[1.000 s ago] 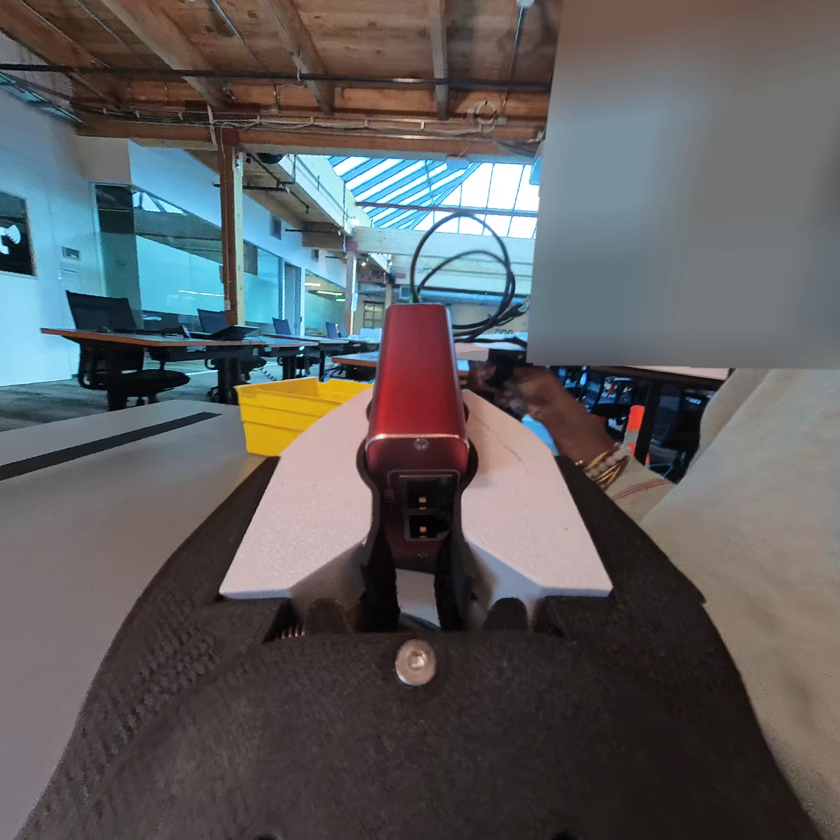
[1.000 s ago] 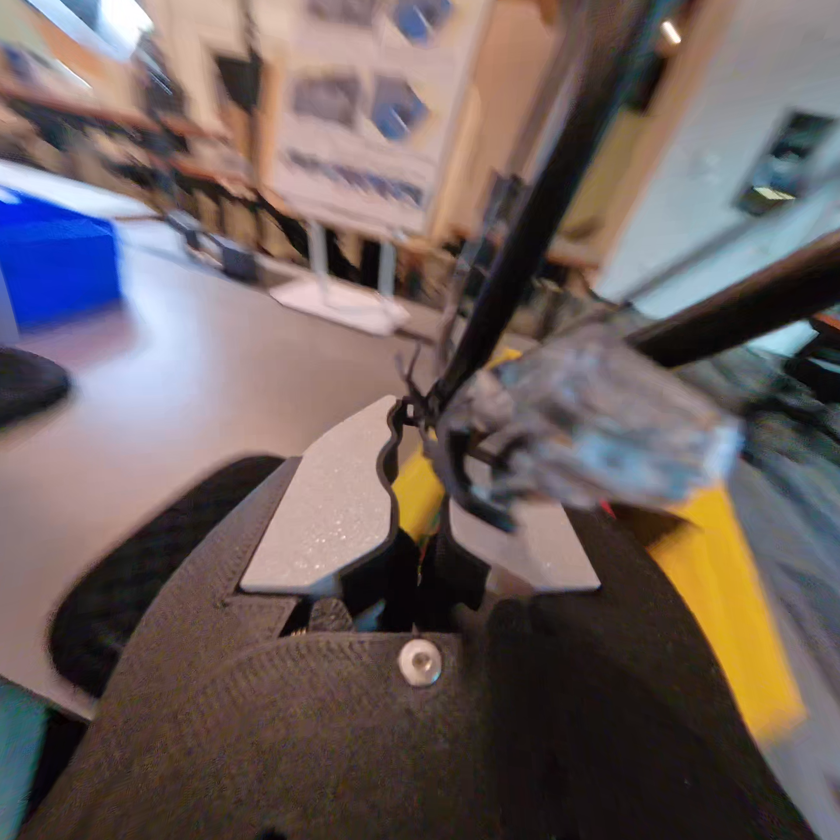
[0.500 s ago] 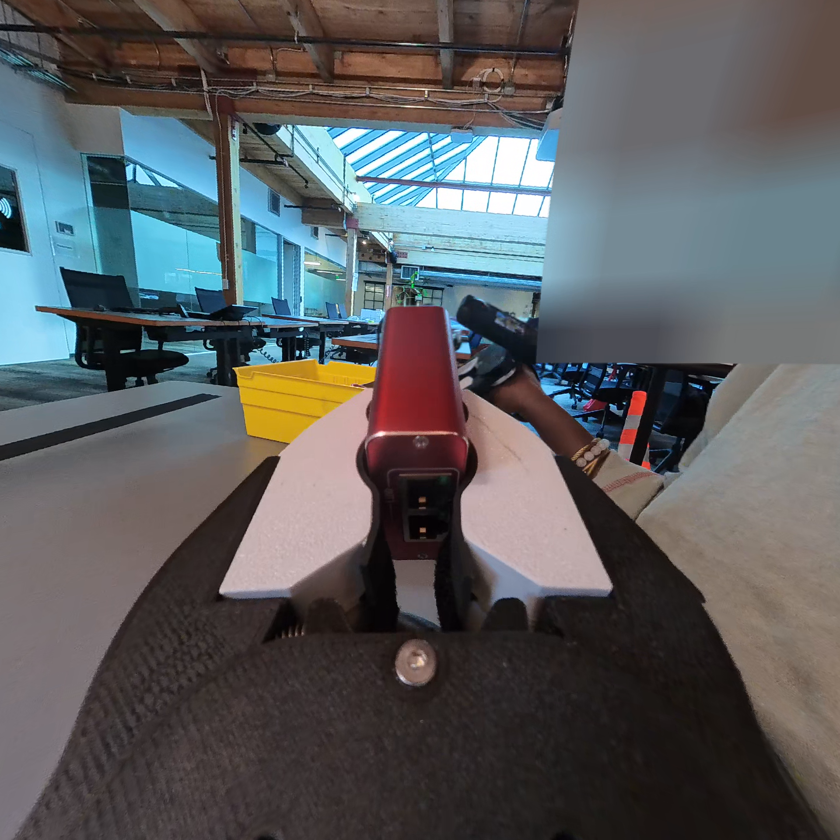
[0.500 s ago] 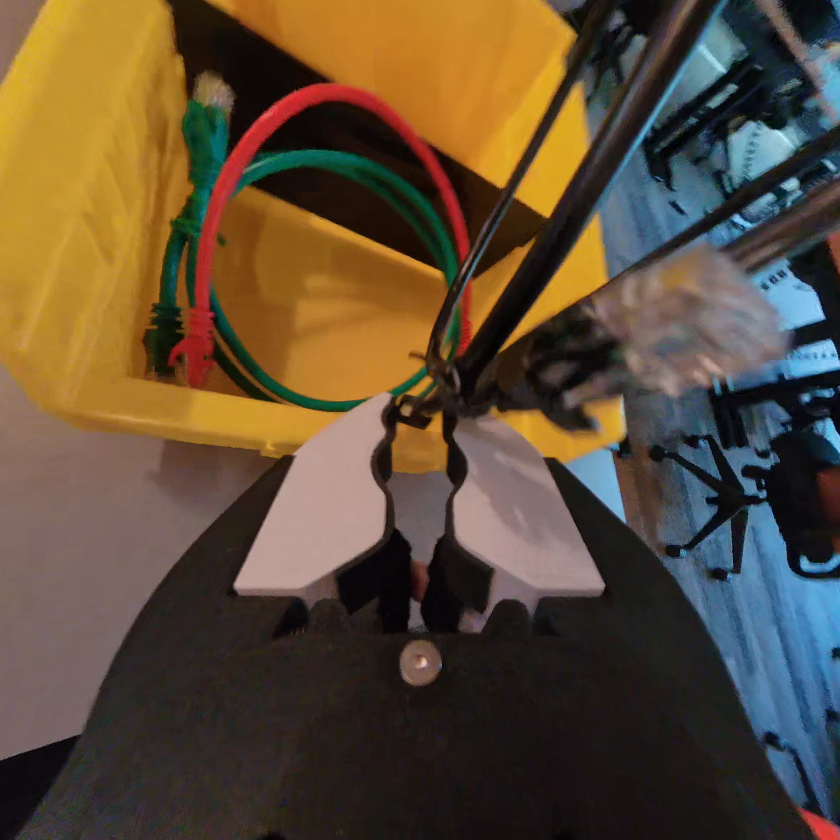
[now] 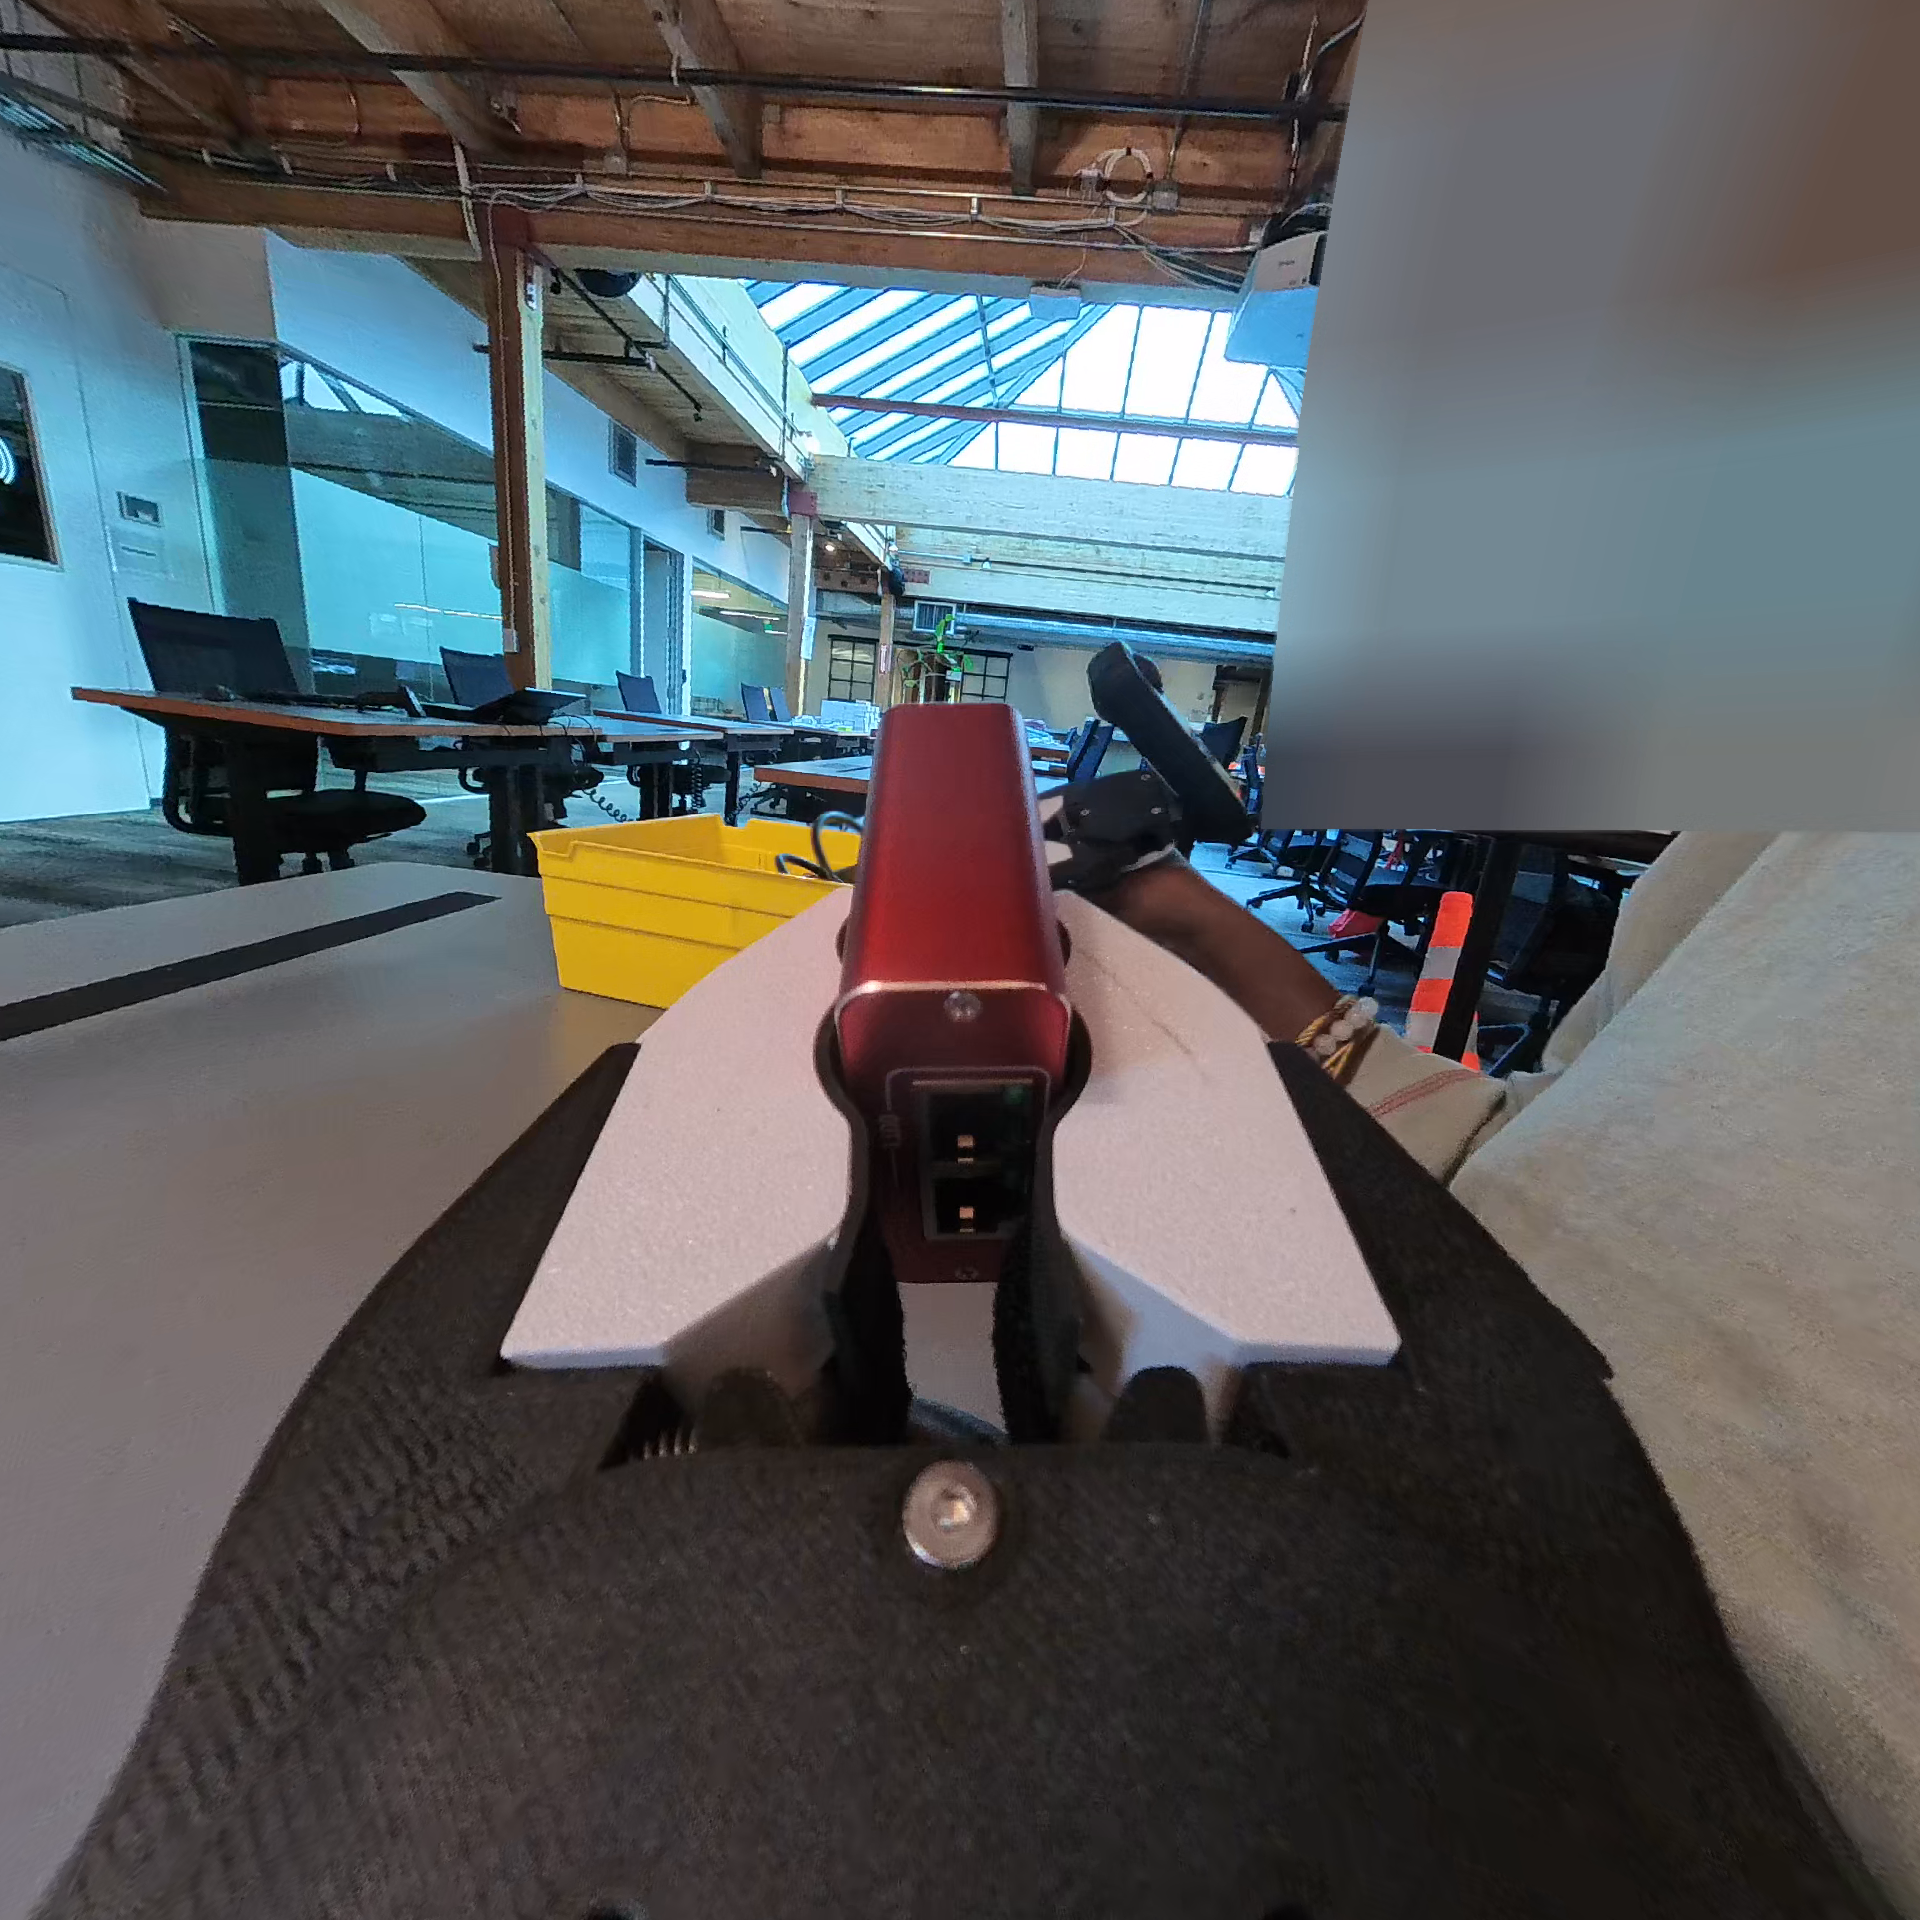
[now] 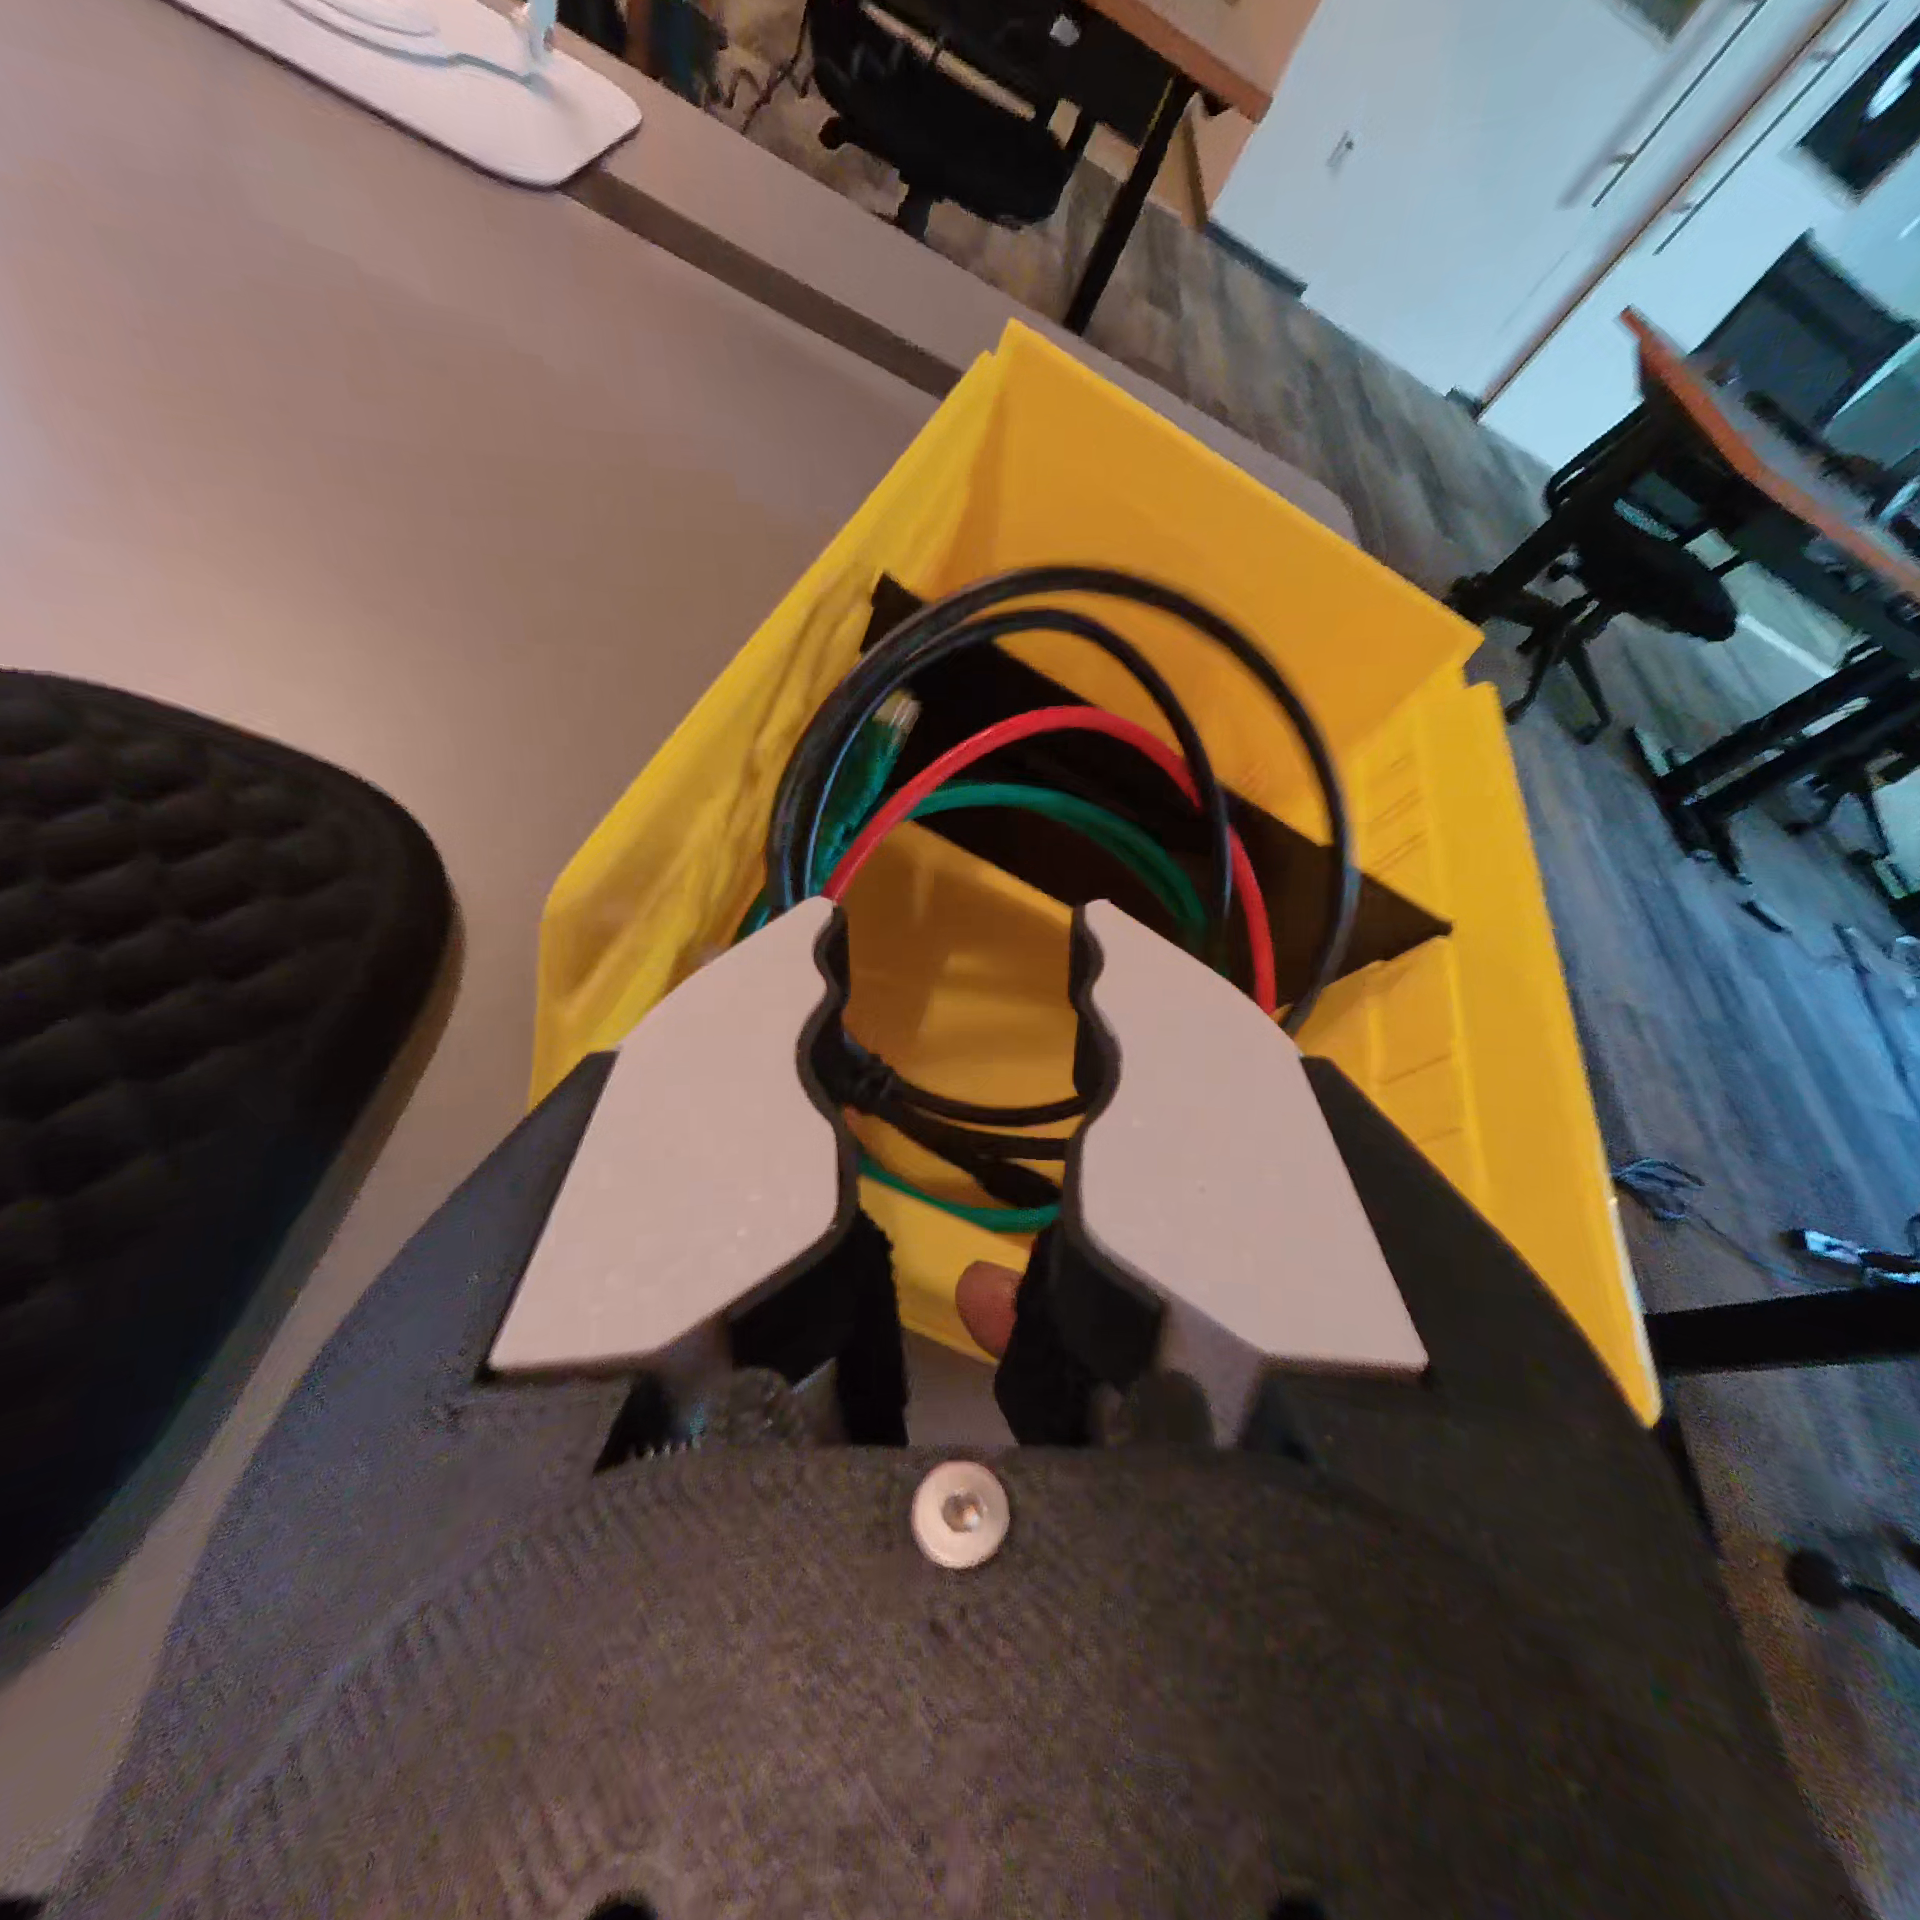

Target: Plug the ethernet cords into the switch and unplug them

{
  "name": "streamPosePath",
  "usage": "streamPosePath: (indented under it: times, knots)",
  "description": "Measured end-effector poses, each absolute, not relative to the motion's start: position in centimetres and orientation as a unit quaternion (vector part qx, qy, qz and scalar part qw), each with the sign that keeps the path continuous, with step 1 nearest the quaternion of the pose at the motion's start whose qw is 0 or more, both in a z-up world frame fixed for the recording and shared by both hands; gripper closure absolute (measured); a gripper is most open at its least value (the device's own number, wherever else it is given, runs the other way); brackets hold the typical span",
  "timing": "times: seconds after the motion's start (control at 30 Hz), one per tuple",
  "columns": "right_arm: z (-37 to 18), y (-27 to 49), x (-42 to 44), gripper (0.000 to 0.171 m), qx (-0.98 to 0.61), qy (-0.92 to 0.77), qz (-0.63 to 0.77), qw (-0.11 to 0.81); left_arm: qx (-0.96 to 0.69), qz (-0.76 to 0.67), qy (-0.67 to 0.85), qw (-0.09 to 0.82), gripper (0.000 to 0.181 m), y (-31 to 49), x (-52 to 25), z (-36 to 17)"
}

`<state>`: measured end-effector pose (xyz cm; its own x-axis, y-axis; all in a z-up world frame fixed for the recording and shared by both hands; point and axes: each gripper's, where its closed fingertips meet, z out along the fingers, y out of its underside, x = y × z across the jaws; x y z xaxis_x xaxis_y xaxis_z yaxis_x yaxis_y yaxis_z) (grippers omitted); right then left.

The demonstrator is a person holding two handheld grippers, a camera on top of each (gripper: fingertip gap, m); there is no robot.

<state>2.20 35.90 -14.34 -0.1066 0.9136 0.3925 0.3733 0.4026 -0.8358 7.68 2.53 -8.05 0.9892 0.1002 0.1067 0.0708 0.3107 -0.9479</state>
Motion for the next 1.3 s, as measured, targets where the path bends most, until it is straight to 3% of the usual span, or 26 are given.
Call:
streamPosePath:
  times: [0.27, 0.37, 0.5, 0.63, 0.8, 0.87, 0.93, 1.07, 1.17, 1.3]
  knots:
    - [-10.5, 33.9, -0.1, 0.137, -0.468, -0.631, 0.382, 0.487, -0.585, -0.001, -0.089, 0.806, 0.152, 2.5, 7.3, -8.1]
    - [-6.1, 28.2, 0.8, 0.138, -0.376, -0.595, 0.52, 0.484, -0.577, -0.038, -0.119, 0.807, 0.152, 2.4, 6.7, -8.3]
    - [-2.6, 15.2, 5.1, 0.135, -0.173, -0.599, 0.724, 0.295, -0.57, -0.071, -0.112, 0.811, 0.152, 2.3, 7.2, -8.1]
    - [-3.3, 6.2, 8.8, 0.129, -0.064, -0.625, 0.774, 0.074, -0.611, -0.04, -0.08, 0.787, 0.152, 3.3, 8.0, -9.0]
    - [-7.3, 1.2, 8.8, 0.126, -0.041, -0.698, 0.714, 0.0, -0.628, -0.035, -0.053, 0.776, 0.152, 3.8, 8.9, -9.4]
    - [-7.6, 0.8, 9.0, 0.141, -0.031, -0.692, 0.721, -0.019, -0.629, -0.04, -0.043, 0.775, 0.152, 3.9, 9.2, -9.4]
    - [-7.6, 1.1, 9.2, 0.145, -0.019, -0.69, 0.724, -0.012, -0.625, -0.042, -0.033, 0.779, 0.151, 4.0, 9.6, -9.3]
    - [-5.5, 4.3, 7.4, 0.146, -0.04, -0.681, 0.725, 0.093, -0.61, -0.031, -0.073, 0.789, 0.128, 3.6, 8.1, -9.0]
    - [-2.3, 10.6, 3.7, 0.146, -0.123, -0.647, 0.711, 0.247, -0.593, -0.01, -0.102, 0.799, 0.127, 3.1, 7.0, -8.7]
    - [-0.3, 22.8, -2.0, 0.146, -0.272, -0.611, 0.576, 0.47, -0.597, 0.004, -0.1, 0.796, 0.128, 3.3, 6.9, -8.9]
